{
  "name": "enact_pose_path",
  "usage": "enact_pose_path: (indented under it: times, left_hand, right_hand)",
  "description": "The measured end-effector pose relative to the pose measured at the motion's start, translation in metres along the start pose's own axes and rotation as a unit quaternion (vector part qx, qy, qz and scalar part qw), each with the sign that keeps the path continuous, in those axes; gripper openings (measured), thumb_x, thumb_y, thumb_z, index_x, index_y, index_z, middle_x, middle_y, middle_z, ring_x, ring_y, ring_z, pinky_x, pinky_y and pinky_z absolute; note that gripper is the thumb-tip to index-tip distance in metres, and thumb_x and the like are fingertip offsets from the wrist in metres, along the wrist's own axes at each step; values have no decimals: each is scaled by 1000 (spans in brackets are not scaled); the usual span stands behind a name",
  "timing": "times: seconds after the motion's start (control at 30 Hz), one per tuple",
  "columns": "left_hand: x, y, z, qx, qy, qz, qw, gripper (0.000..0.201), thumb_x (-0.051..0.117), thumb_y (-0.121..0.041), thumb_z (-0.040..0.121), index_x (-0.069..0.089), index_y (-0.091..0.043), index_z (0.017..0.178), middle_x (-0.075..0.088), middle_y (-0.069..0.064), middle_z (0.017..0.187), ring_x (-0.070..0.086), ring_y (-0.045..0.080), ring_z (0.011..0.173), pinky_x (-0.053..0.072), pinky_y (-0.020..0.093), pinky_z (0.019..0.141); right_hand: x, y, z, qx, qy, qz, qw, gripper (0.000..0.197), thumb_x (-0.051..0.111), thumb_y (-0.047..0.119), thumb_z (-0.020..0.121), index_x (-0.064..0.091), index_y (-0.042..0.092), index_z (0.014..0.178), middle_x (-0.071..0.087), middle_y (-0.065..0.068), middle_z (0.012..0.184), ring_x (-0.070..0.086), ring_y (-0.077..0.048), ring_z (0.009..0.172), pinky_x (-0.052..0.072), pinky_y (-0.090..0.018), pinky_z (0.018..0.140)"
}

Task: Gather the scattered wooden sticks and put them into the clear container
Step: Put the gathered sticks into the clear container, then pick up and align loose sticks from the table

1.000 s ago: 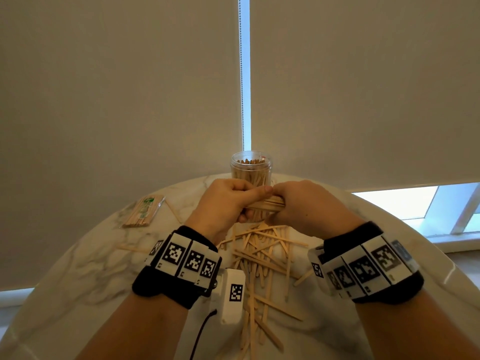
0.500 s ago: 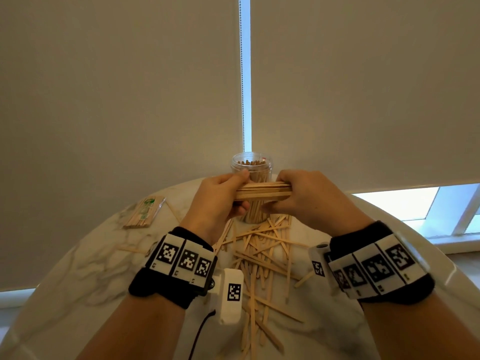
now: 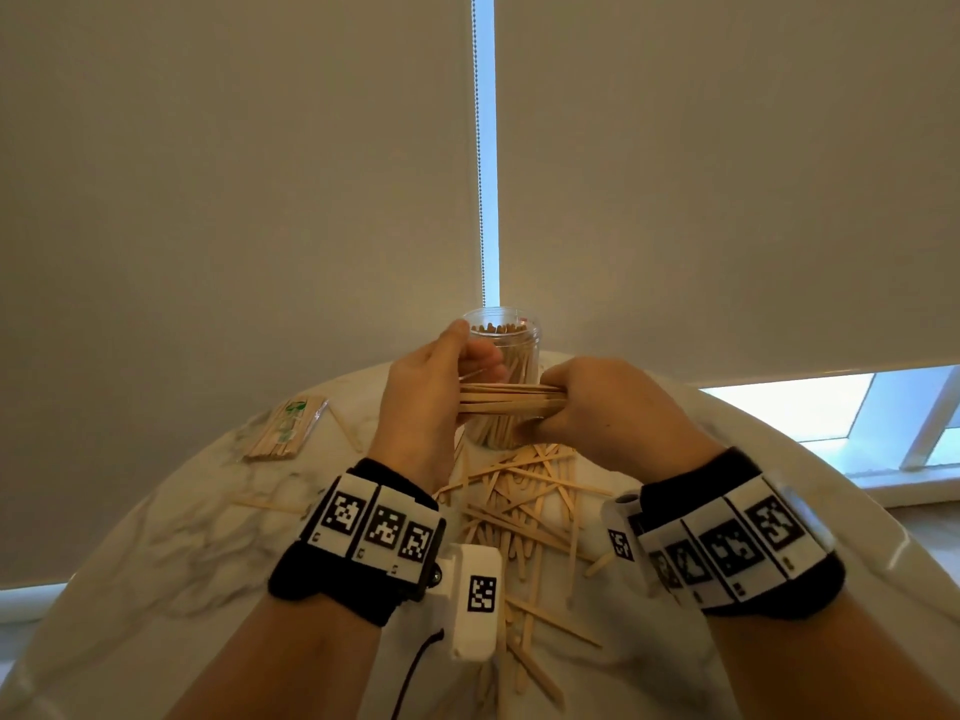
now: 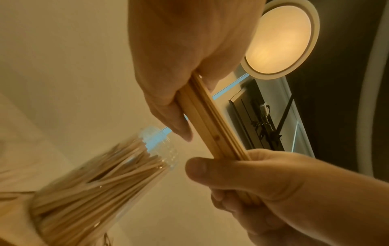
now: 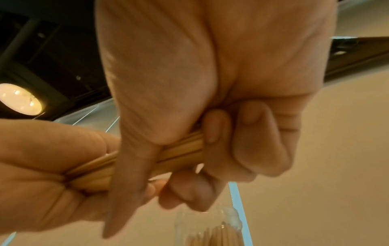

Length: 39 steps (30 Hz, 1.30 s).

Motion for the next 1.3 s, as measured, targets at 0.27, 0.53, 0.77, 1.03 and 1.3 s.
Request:
enact_pose_path:
  times: [0.27,0.53,0.77,1.03,1.3]
  left_hand:
    - [-17,6,8,-19,1,56,998,36,55,-33,98,69,1,99,76,15,91,74,28,83,61,35,71]
    - [-38,18,12,-40,-41,106,993,23,44,-11,103,61,-15,117,71,7,104,69,19,90,59,30,68]
    - [-26,6,58,-3,33,326,945,86,79,-26,81,26,-25,149,51,7,135,56,22,116,48,44,102]
    - [26,23,93,-9,130,346,929,128,88,-31,71,-7,-12,155,53,4,140,50,17,124,39,30,104]
    - [19,34,103,21,99,367,925,110,85,-31,74,9,-22,153,56,6,134,57,26,120,49,32,93]
  right_hand:
    - [1,20,-2,-65,-10,62,996,63,42,82,82,70,26,74,59,3,58,54,-7,54,40,-25,54]
    - [-21,-13,1,3,-51,89,995,64,36,78,84,66,26,62,54,8,46,53,-9,52,39,-29,54]
    - [-63,-29,48,54,-85,15,995,65,40,76,88,67,21,65,56,2,52,55,-16,54,33,-30,53]
    - [-62,1,137,53,62,-252,964,61,55,71,85,73,15,69,67,1,70,64,-19,73,51,-37,79]
    - [-2,30,166,-45,153,-378,912,60,46,65,94,59,9,76,61,2,76,60,-20,83,51,-34,84]
Point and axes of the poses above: each hand's wrist, its own z-axis towards the middle knuckle, its own x-axis out of the palm, y = z × x, the point moved 9 cm from there along z, towards the middle knuckle
